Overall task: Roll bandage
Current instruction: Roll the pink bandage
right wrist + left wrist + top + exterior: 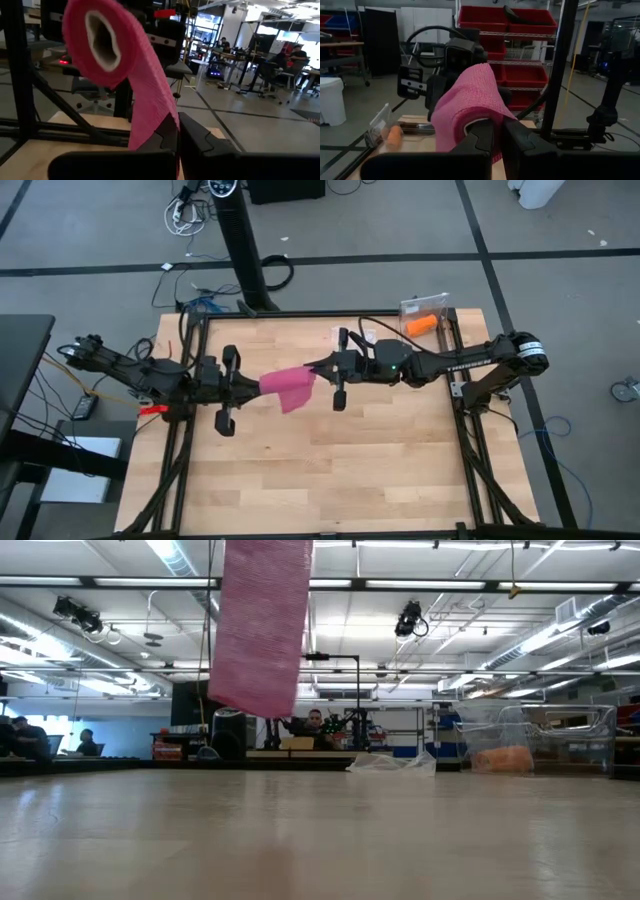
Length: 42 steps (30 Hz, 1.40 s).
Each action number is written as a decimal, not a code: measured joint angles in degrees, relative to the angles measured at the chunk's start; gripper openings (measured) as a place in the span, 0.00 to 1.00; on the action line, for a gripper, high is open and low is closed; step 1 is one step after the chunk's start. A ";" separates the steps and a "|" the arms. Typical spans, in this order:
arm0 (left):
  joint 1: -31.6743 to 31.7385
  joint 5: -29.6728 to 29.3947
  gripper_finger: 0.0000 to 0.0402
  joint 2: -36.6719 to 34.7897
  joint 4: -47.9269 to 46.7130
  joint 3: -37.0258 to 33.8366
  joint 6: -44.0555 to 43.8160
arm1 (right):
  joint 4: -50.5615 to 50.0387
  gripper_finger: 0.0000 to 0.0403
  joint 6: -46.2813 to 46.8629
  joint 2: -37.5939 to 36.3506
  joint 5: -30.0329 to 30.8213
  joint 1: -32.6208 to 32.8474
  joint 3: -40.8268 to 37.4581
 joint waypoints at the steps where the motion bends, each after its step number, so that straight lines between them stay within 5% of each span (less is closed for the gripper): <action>1: 0.00 0.06 0.05 0.00 0.24 0.00 0.18 | -0.20 0.02 0.28 0.00 -0.02 0.12 0.00; 13: 0.11 0.22 0.05 -0.02 2.41 0.00 7.17 | -1.53 0.31 1.47 0.02 0.07 1.05 -0.07; 19: 5.07 -0.11 0.05 -0.46 -0.26 0.00 11.14 | -6.30 0.42 4.36 0.02 -0.12 1.05 -0.07; 28: 11.13 6.13 0.05 -0.28 -0.93 -0.10 9.02 | -16.05 0.47 8.05 0.87 -0.30 4.25 -0.09; 42: 14.90 3.56 0.05 -0.24 -5.60 -0.37 6.29 | -15.62 0.47 12.80 12.21 -1.75 1.49 -0.09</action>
